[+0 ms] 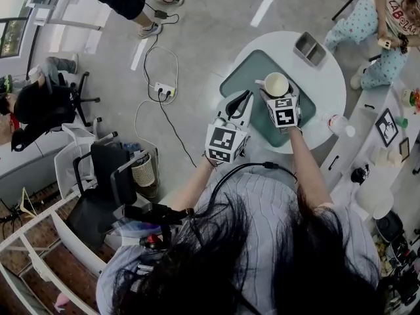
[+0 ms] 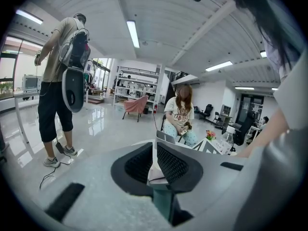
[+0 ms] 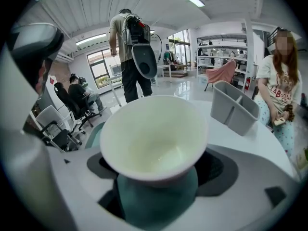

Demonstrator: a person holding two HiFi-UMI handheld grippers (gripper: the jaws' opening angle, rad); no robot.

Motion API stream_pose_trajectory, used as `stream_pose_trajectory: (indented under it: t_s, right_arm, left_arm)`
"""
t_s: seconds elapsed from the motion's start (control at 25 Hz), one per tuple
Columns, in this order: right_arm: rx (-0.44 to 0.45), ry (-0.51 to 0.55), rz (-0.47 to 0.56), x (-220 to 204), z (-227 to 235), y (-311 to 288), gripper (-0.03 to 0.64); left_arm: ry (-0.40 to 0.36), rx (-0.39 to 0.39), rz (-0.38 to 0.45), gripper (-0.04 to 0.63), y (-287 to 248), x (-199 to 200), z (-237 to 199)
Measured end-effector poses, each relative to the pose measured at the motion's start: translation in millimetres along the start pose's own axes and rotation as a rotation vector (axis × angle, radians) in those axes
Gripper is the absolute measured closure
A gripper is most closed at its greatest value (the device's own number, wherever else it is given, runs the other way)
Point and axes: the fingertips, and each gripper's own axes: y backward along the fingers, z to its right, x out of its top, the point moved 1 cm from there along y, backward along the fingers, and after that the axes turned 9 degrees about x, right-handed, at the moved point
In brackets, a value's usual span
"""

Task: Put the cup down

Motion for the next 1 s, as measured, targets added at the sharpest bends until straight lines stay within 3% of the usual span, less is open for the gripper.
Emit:
stream_pose_trajectory:
  t_s: [0.52, 1.0]
  right_arm:
    - [0.002, -0.068, -0.003, -2.2, -0.8, 6.0, 0.204]
    - [-0.056, -0.214, 0.029, -20.3, -10.4, 48.1, 0.204]
  left_arm:
    - [-0.002, 0.018, -0.001, 0.557, 18.7, -5.0, -8.5]
    - [-0.005, 0.017, 0.013, 0.557, 43.3, -10.6, -11.3]
